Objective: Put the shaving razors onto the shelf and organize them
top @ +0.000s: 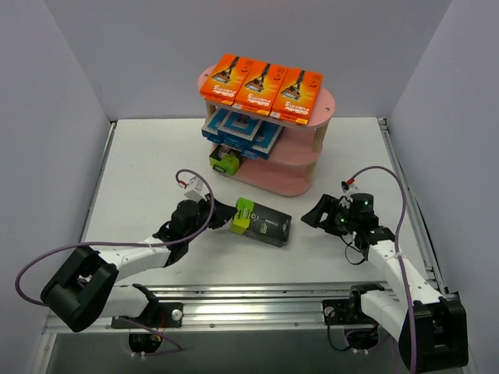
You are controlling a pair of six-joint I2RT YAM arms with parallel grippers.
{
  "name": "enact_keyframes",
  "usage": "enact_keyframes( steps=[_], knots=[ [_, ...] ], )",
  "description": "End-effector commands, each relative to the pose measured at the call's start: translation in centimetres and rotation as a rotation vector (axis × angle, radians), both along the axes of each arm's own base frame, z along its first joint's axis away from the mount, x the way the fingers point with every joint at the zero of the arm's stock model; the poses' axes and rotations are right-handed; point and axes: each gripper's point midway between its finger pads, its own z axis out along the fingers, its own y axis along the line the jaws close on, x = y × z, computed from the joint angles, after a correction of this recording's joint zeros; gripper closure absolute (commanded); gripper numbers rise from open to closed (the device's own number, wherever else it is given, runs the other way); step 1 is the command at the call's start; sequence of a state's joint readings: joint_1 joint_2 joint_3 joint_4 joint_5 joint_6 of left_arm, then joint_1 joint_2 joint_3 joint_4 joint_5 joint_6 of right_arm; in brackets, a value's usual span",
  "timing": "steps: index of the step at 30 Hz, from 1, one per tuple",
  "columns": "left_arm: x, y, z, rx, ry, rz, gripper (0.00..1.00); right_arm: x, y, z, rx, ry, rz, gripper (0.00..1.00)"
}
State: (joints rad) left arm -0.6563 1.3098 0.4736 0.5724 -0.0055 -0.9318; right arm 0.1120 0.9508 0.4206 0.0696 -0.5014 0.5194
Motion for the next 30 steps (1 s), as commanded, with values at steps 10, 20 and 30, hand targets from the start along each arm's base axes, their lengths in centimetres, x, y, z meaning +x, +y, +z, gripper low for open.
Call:
enact_keyframes(
  steps=[10,20,30],
  knots=[
    [-3.5,2.8,-1.5,-0.095,0.025,0.040,0.86,0.3,0.5,0.2,0.012,-0.013,0.029,0.31],
    [-4.3,4.3,-3.7,-0.063,0.082,0.090,0.45,0.2,0.3,0.2,0.003,-0.010,0.024,0.31],
    [-4.6,6.4,-5.2,-0.026,0.133,0.174,0.43,0.3,0.3,0.0,0.001,-0.004,0.022,0.31]
  ],
)
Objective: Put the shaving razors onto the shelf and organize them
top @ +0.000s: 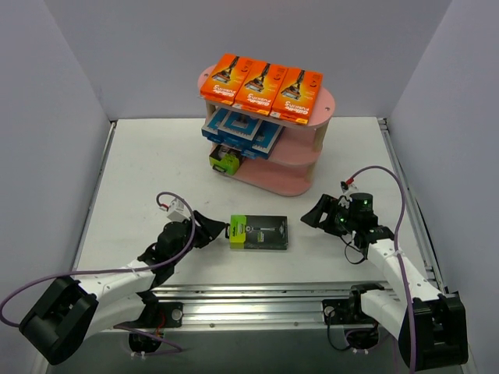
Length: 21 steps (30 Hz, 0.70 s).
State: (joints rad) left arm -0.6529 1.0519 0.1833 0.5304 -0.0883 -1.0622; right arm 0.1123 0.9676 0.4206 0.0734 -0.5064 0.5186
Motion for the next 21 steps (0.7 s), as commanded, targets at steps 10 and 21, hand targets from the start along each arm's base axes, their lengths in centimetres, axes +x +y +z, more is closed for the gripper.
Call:
enact_keyframes(
  steps=[10,21],
  knots=[
    [0.7,0.6,-2.8,0.002,0.073,0.046,0.43,0.4,0.2,0.2,-0.001,-0.017,0.016,0.31],
    [1.8,-1.0,-2.6,-0.061,0.043,0.015,0.47,0.4,0.3,0.1,-0.003,-0.016,0.021,0.31]
  ],
)
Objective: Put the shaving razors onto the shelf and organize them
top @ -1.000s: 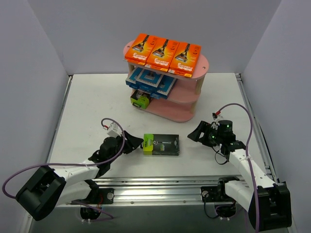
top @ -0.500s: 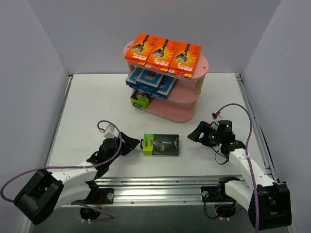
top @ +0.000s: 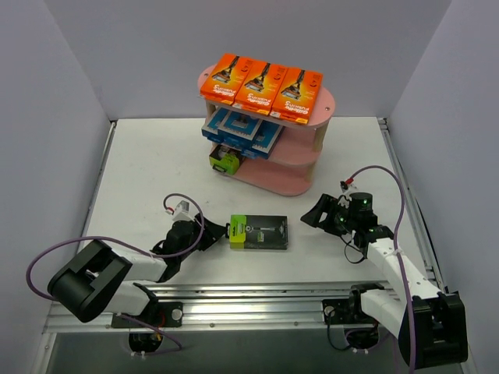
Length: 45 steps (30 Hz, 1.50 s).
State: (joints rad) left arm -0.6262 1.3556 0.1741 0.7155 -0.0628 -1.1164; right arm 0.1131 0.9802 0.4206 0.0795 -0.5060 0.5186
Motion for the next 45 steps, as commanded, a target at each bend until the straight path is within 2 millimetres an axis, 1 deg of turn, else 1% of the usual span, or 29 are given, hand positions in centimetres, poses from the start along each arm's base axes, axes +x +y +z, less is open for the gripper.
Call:
enact_keyframes(
  steps=[1,9,11,16,17,18,19,20,21,22,23,24,25,30,31,34,35,38,41,42,44,45],
  knots=[
    [1.2,-0.9,2.7,-0.086,-0.091,-0.003,0.48,0.3,0.3,0.3,-0.002,-0.023,0.022,0.31],
    [1.0,-0.6,2.4,-0.082,-0.094,0.001,0.48,0.4,0.4,0.4,0.001,-0.027,0.024,0.31],
    [1.1,-0.9,2.4,-0.078,-0.095,-0.012,0.48,0.4,0.4,0.3,0.000,-0.026,0.025,0.31],
    [1.0,-1.4,1.3,-0.081,-0.077,-0.033,0.48,0.3,0.4,0.3,0.001,-0.026,0.028,0.31],
    [1.1,-1.6,1.3,-0.089,-0.078,-0.035,0.49,0.3,0.4,0.4,0.002,-0.029,0.028,0.31],
    [1.3,-1.8,1.8,-0.113,-0.098,-0.037,0.49,0.3,0.4,0.3,0.001,-0.026,0.028,0.31],
    [1.2,-1.9,1.3,-0.111,-0.089,-0.040,0.50,0.3,0.4,0.4,0.001,-0.026,0.028,0.31],
    [1.2,-2.0,1.2,-0.118,-0.091,-0.044,0.51,0.3,0.4,0.4,0.001,-0.029,0.028,0.31],
    [1.5,-2.3,1.8,-0.145,-0.110,-0.040,0.52,0.3,0.4,0.4,0.000,-0.030,0.029,0.31],
    [1.4,-2.2,1.1,-0.140,-0.097,-0.038,0.53,0.3,0.4,0.4,0.000,-0.028,0.027,0.31],
    [1.1,-2.6,1.2,-0.154,-0.093,-0.062,0.53,0.3,0.4,0.4,0.000,-0.028,0.027,0.31],
    [1.3,-2.7,1.8,-0.179,-0.117,-0.057,0.55,0.3,0.5,0.4,0.000,-0.028,0.030,0.31],
    [1.3,-2.6,1.4,-0.182,-0.112,-0.052,0.61,0.3,0.4,0.4,-0.001,-0.028,0.027,0.31],
    [1.2,-2.7,1.8,-0.215,-0.139,-0.056,0.73,0.3,0.4,0.4,-0.002,-0.030,0.028,0.31],
    [1.2,-2.7,1.9,-0.219,-0.144,-0.058,0.79,0.3,0.5,0.4,-0.001,-0.028,0.029,0.31],
    [1.1,-2.7,2.2,-0.240,-0.166,-0.056,0.91,0.3,0.5,0.3,-0.002,-0.027,0.029,0.31],
    [1.2,-2.6,2.3,-0.245,-0.169,-0.052,0.97,0.3,0.4,0.4,-0.002,-0.030,0.028,0.31],
    [1.2,-2.7,2.4,-0.255,-0.176,-0.058,0.98,0.4,0.4,0.4,-0.003,-0.028,0.027,0.31],
    [1.2,-2.8,2.1,-0.249,-0.167,-0.064,0.98,0.3,0.5,0.3,-0.002,-0.027,0.029,0.31],
    [1.3,-3.1,2.5,-0.254,-0.178,-0.075,0.98,0.3,0.5,0.2,-0.002,-0.024,0.029,0.31],
    [1.3,-3.5,2.5,-0.240,-0.178,-0.098,0.98,0.2,0.5,0.3,-0.002,-0.025,0.031,0.31],
    [1.4,-3.7,3.2,-0.243,-0.196,-0.107,0.98,0.3,0.5,0.4,-0.002,-0.027,0.030,0.31]
  ],
)
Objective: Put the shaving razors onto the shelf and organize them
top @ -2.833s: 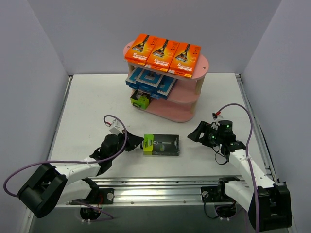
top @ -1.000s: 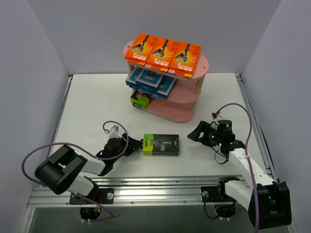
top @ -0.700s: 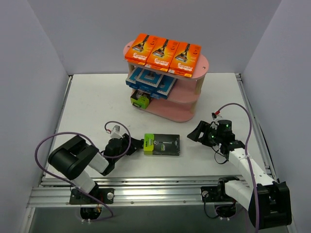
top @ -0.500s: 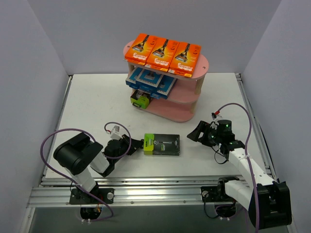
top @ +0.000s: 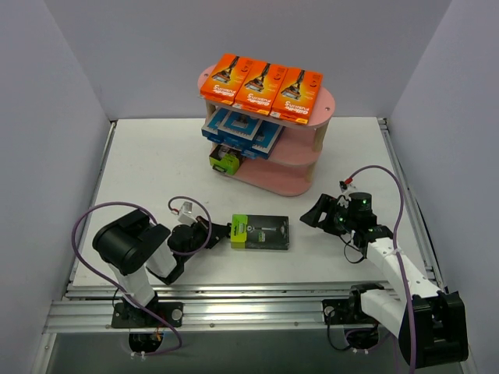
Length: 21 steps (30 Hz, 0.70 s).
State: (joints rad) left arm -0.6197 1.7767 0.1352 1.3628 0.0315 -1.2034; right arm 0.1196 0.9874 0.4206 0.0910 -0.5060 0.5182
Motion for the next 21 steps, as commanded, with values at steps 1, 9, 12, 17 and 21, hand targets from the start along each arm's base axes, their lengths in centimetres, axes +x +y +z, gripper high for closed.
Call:
enact_keyframes(
  steps=[1,9,12,17,21],
  knots=[
    [0.8,-1.4,3.4,-0.040,-0.131,-0.056,0.98,0.2,0.3,0.5,-0.001,-0.025,0.024,0.31],
    [2.7,-2.2,6.5,0.161,-0.251,-0.110,0.98,0.1,0.3,0.6,-0.004,-0.029,0.022,0.31],
    [3.4,-2.4,7.6,0.217,-0.281,-0.115,0.98,0.1,0.3,0.6,-0.006,-0.030,0.020,0.31],
    [4.1,-2.7,8.2,0.232,-0.314,-0.112,0.98,-0.3,1.3,1.3,0.031,-0.057,0.078,0.32],
    [4.9,-3.0,8.8,0.229,-0.341,-0.103,0.98,-1.6,3.5,2.7,0.052,-0.126,0.184,0.36]
  ],
)
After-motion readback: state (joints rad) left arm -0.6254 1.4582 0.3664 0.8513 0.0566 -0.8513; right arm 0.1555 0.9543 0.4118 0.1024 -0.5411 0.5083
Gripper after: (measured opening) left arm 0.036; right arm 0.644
